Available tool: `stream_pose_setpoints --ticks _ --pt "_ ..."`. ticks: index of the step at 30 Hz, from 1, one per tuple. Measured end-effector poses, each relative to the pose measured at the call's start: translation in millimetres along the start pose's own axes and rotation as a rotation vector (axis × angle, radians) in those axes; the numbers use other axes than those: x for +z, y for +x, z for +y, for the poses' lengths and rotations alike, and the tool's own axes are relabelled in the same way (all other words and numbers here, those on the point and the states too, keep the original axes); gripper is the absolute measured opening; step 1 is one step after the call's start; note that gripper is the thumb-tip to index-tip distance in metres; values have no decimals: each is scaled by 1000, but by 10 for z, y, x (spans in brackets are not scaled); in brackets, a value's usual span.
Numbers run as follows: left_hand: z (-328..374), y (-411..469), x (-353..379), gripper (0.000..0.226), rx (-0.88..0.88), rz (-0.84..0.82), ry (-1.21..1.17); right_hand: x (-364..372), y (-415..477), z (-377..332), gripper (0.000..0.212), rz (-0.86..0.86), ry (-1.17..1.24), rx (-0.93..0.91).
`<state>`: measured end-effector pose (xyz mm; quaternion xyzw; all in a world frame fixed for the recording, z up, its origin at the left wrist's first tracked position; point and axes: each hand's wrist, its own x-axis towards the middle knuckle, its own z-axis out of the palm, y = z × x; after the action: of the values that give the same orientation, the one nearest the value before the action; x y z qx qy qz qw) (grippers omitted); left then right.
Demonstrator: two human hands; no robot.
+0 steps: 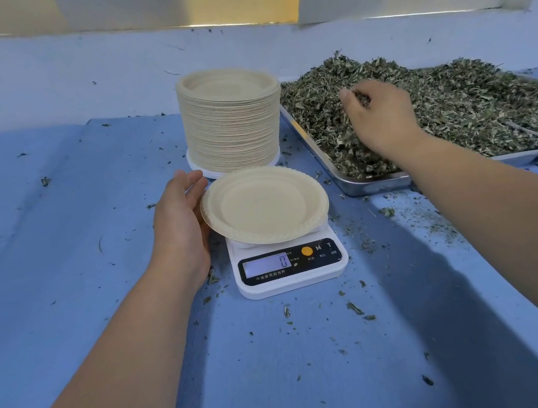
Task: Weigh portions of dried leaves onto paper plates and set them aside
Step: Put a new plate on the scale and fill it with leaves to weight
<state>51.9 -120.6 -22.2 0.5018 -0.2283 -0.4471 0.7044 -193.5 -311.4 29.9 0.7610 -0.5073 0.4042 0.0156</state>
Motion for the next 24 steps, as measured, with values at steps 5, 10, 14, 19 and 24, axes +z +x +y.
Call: stream_pose_setpoints --ticks 5,10,14,19,24 --pt "-2 11 8 37 1 5 9 -200 122 -430 39 81 132 -60" --pt "4 -1 1 36 6 8 1 -245 -14 -980 40 3 260 -106" --pt "10 -37 8 29 24 -18 -17 -127 -368 -1351 36 -147 285 -240" --pt "12 -17 -4 32 11 1 -38 65 -689 -1509 32 -377 145 -422" --pt "6 -11 0 30 26 -3 -18 113 -728 -1469 35 -504 16 -496"
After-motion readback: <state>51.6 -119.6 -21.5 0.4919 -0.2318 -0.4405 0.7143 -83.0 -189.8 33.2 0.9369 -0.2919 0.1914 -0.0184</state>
